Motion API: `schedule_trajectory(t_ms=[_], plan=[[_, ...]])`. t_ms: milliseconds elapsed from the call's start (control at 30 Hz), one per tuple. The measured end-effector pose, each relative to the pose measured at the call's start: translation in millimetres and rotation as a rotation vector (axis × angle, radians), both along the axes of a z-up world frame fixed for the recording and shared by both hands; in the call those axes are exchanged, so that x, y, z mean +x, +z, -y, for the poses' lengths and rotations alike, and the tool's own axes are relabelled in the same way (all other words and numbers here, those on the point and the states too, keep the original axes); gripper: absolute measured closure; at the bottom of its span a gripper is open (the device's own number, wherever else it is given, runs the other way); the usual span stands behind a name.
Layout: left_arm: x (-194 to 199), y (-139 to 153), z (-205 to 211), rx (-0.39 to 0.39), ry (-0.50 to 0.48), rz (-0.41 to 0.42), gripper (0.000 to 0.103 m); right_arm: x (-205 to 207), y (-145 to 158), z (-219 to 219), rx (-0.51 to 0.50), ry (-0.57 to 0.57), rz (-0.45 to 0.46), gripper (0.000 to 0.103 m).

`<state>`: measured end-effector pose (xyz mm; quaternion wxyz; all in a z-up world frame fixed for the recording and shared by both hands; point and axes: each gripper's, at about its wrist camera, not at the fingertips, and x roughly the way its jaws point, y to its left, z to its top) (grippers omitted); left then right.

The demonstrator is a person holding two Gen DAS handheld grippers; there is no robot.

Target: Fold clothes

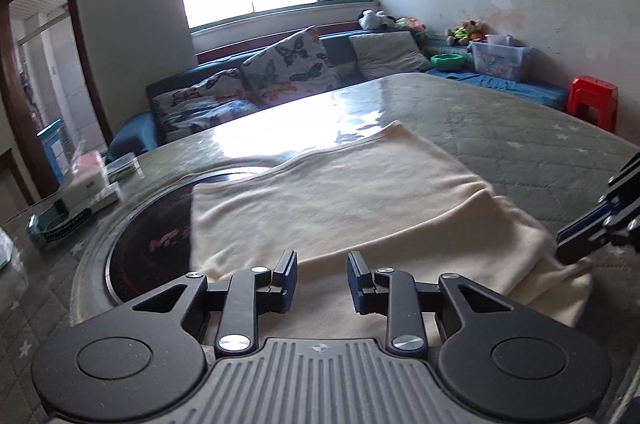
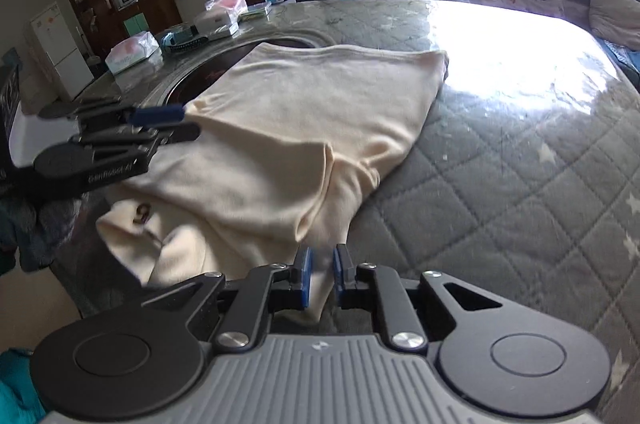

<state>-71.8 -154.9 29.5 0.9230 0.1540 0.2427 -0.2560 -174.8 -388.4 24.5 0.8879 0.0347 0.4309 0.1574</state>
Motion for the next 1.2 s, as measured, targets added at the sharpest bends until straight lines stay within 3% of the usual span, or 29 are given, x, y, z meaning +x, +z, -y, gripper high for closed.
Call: schedule_trajectory(t_ms=[400, 633, 1100, 1200], plan=[[-23, -6, 57, 0.009, -0.187, -0.023, 0.072, -18, -1, 2, 0.000, 0.055, -0.005, 0.092], [-35, -11, 73, 0.030, -0.266, -0.022, 0.072, 4, 9, 27, 0.038, -0.037, 0.057, 0.092], [-46, -18, 78, 0.054, -0.356, -0.020, 0.073, 77, -13, 56, 0.312, -0.184, -0.016, 0.090], [-46, -19, 79, 0.054, -0.366, -0.023, 0.073, 82, -17, 51, 0.295, -0.181, -0.027, 0.090]])
